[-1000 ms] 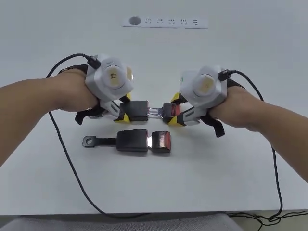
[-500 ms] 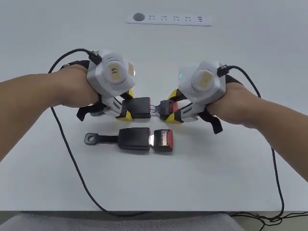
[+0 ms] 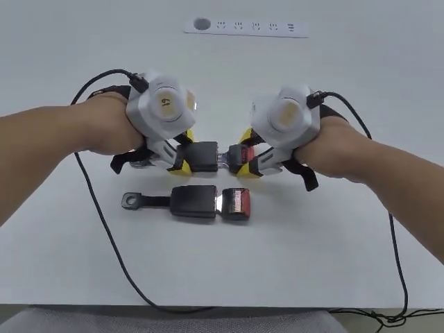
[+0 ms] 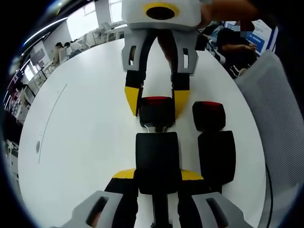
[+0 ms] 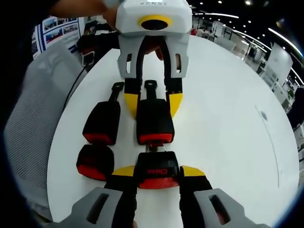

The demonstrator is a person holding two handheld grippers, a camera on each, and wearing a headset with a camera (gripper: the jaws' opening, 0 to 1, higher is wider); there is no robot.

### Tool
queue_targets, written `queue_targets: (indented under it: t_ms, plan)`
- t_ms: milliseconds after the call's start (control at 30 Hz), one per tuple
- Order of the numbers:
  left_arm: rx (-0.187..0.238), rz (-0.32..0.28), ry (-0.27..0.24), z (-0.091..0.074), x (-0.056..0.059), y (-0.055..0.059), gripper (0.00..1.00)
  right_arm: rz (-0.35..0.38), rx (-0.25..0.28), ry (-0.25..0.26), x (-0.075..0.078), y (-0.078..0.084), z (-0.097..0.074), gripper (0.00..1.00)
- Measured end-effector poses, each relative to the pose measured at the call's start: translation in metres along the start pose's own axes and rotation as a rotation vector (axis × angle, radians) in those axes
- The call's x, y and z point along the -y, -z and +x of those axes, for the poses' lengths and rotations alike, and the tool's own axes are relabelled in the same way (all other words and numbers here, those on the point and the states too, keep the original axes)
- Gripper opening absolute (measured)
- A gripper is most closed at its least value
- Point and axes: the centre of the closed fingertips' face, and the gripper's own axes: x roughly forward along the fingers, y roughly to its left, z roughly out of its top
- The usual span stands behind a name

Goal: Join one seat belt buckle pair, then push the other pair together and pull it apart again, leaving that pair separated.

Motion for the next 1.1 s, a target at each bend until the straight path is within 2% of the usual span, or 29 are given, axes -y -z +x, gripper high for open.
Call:
queue_targets:
  t_ms: [233, 367, 867, 1100]
  plan:
    - [0.013, -0.009, 0.002, -0.0011, 0.0011, -0.001, 0.31, 0.01, -0.015, 0.006, -0.0009, -0.0075, 0.0055, 0.29]
    - [0.015, -0.012, -0.001, -0.0025, 0.0036, -0.0029, 0.31, 0.005, -0.029, 0.009, -0.002, -0.0054, 0.004, 0.29]
    - [0.003, -0.023, -0.008, -0.0013, -0.0034, 0.0044, 0.32, 0.009, -0.037, 0.011, -0.0015, -0.0066, 0.005, 0.3]
    - [0.013, -0.03, -0.006, -0.0006, -0.0046, 0.0058, 0.32, 0.002, -0.038, 0.009, -0.0005, -0.0046, 0.0042, 0.31]
